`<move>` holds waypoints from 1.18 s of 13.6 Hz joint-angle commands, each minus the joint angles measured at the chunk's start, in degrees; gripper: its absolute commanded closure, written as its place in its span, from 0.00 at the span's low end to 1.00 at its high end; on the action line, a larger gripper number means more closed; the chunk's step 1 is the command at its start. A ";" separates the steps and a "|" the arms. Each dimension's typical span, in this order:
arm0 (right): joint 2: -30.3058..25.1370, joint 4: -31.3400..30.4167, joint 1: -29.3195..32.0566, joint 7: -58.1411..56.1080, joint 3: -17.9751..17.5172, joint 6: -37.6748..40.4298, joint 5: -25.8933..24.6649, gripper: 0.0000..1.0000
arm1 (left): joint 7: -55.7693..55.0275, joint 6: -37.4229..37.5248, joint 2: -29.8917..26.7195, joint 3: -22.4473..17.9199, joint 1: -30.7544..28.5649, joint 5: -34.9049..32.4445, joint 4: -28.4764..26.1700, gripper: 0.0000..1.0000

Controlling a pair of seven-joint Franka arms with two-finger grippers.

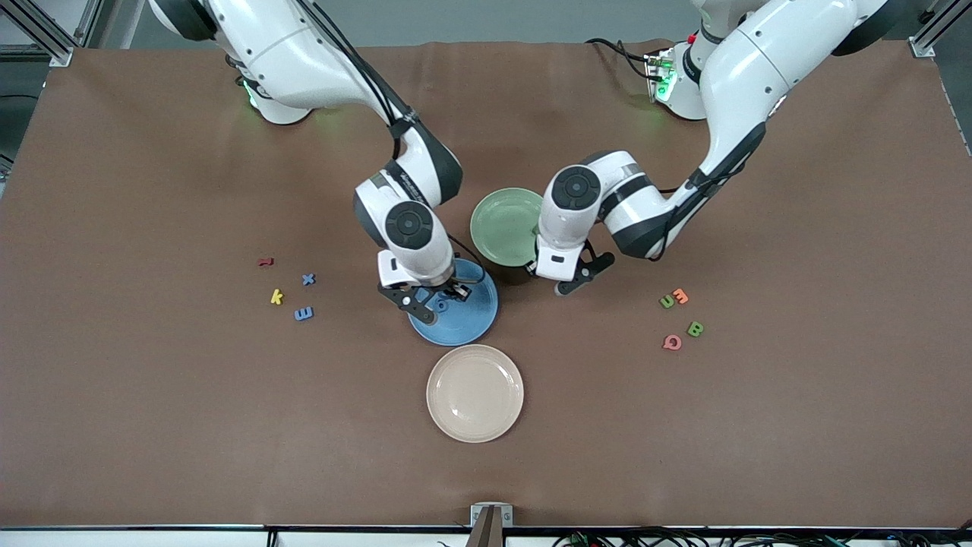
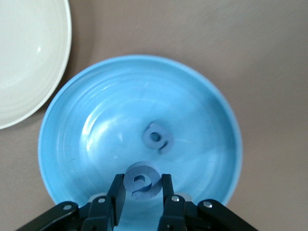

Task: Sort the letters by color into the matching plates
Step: 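Drop the green Z and blue c onto their plates with both grippers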

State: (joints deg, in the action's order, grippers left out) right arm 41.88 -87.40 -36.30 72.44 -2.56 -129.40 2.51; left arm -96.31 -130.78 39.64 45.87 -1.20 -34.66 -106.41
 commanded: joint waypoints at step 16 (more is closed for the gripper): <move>10.85 15.24 -0.26 1.57 1.07 3.88 -0.40 0.00 | -16.37 0.26 -0.08 0.19 5.96 -1.02 -0.56 0.00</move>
State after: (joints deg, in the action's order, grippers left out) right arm 52.51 -73.93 -36.69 73.73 -1.56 -127.94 2.42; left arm -112.61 -130.85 41.41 46.09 6.51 -34.68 -106.95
